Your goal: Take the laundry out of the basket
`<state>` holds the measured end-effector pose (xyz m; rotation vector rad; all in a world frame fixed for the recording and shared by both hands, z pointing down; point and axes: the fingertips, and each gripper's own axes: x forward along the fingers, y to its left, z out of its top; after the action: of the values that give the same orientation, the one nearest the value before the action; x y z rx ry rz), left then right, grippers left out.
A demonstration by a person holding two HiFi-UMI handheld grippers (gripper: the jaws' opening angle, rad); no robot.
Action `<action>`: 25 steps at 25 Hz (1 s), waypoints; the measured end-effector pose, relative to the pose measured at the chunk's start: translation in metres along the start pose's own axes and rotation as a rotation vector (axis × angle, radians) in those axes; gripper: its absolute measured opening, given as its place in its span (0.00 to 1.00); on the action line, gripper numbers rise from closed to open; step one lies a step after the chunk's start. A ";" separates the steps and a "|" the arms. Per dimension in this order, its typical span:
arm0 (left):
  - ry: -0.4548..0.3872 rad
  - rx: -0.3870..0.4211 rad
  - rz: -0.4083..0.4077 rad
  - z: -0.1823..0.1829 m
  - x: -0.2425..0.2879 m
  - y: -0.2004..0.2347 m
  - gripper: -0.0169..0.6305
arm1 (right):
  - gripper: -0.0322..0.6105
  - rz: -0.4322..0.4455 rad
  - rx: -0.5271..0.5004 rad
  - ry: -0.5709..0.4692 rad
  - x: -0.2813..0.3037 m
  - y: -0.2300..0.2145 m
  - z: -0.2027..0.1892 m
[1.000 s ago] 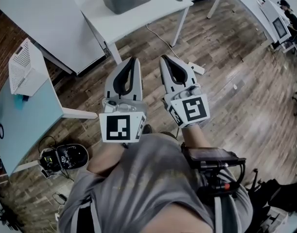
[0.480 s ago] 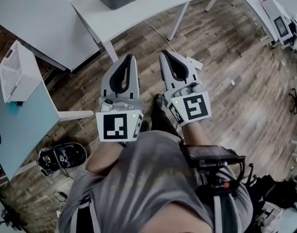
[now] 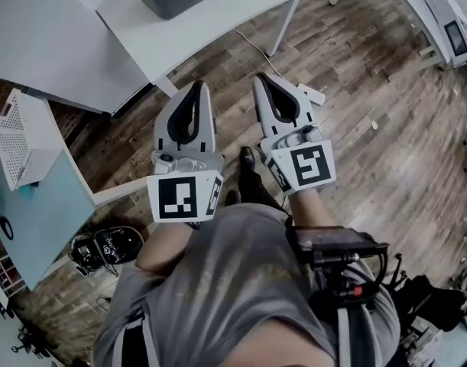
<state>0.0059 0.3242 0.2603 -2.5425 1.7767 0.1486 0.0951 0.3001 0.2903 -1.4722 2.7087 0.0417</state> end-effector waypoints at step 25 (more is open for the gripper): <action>-0.013 0.086 0.087 -0.001 0.165 0.015 0.04 | 0.06 0.100 0.025 -0.085 0.127 -0.125 0.014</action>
<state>0.0481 0.1651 0.2458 -2.4024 1.8476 0.0895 0.1317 0.1260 0.2688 -1.2963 2.7020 0.0724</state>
